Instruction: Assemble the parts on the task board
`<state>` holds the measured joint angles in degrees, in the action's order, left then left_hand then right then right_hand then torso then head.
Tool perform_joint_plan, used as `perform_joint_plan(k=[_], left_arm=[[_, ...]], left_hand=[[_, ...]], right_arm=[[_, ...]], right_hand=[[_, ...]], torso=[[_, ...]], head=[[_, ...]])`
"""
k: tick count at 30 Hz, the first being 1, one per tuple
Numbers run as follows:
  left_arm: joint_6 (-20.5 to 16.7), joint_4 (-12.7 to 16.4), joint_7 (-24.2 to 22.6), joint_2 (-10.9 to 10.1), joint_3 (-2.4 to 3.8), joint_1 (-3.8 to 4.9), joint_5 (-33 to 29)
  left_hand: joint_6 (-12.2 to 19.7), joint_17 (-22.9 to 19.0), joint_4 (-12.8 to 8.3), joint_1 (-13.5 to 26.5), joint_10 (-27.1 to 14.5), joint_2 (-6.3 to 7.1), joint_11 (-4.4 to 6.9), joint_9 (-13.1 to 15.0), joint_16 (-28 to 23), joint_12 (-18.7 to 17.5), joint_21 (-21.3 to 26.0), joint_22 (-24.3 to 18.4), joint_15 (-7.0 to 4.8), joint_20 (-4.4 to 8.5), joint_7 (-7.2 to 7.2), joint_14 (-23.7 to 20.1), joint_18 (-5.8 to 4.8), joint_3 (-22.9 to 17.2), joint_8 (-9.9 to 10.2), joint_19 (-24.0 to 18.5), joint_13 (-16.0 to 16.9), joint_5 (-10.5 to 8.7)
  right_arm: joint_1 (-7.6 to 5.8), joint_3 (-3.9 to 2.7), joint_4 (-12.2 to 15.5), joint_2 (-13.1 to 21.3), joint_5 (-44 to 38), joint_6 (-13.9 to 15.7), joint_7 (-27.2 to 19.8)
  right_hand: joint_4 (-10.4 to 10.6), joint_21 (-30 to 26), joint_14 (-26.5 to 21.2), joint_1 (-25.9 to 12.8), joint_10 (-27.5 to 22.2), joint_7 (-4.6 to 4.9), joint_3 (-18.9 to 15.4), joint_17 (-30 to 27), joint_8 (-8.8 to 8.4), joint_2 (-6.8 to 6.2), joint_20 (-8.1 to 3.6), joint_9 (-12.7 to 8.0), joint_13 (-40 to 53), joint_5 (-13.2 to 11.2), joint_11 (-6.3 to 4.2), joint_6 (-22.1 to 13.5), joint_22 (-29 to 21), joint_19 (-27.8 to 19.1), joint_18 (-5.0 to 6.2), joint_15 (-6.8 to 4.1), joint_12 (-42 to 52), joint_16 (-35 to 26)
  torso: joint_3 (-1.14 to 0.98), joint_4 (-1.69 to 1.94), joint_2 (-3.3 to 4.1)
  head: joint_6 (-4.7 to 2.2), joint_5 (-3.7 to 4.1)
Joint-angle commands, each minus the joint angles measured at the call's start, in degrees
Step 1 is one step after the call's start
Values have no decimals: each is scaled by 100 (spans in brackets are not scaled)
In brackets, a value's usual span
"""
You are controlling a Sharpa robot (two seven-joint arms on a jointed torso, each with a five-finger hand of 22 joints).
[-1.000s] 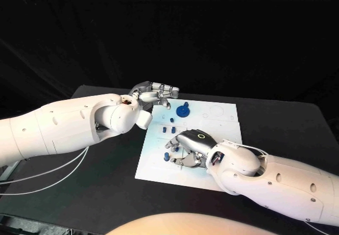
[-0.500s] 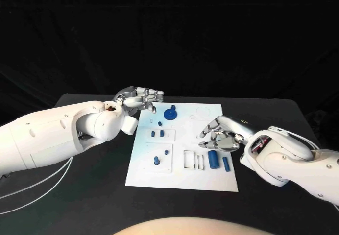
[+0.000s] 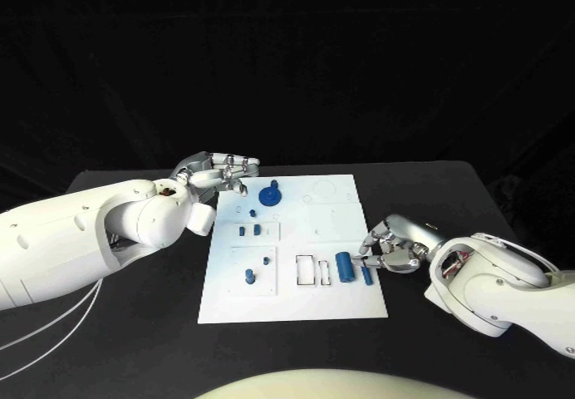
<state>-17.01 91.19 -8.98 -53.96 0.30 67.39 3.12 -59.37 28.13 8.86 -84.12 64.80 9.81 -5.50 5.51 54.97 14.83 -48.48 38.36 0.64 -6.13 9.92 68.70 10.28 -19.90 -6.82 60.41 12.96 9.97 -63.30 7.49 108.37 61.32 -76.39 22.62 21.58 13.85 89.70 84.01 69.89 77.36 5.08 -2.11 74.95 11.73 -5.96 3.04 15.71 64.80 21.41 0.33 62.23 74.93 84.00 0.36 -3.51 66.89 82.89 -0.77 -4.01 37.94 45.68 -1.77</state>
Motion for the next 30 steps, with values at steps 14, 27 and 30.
perform_joint_plan(k=[14,27,30], left_arm=[[142,19,-18,-18,-2,4,-40],[181,32,5,-33,-2,4,-40],[192,29,10,-30,-2,4,-40]], left_hand=[[34,-6,-2,10,-59,-15,-2,-9,-22,9,41,-9,45,-14,-2,0,28,38,9,27,8,-8],[34,-6,10,23,-62,-22,-4,-10,-22,11,45,-11,47,-16,1,-1,28,43,7,27,9,-8],[34,-5,14,27,-63,-24,-4,-11,-22,11,46,-12,48,-16,1,-2,28,46,7,27,9,-8]], right_arm=[[269,15,-234,-438,-713,123,840],[339,16,-480,-760,-851,-155,974],[355,16,-556,-817,-874,-298,1002]], right_hand=[[275,30,355,-103,-7,-19,-332,243,97,56,-5,195,177,63,18,-94,1507,600,-36,20,74,39],[290,30,354,-316,-27,-36,-538,250,164,123,-7,325,214,-104,7,-92,1507,600,-36,13,38,39],[289,30,354,-327,-21,-43,-556,251,182,133,-9,346,232,-119,3,-80,1507,600,-36,10,47,38]], torso=[[12,-7,2],[11,-7,5],[11,-7,-1]], head=[[29,59],[50,46],[55,25]])
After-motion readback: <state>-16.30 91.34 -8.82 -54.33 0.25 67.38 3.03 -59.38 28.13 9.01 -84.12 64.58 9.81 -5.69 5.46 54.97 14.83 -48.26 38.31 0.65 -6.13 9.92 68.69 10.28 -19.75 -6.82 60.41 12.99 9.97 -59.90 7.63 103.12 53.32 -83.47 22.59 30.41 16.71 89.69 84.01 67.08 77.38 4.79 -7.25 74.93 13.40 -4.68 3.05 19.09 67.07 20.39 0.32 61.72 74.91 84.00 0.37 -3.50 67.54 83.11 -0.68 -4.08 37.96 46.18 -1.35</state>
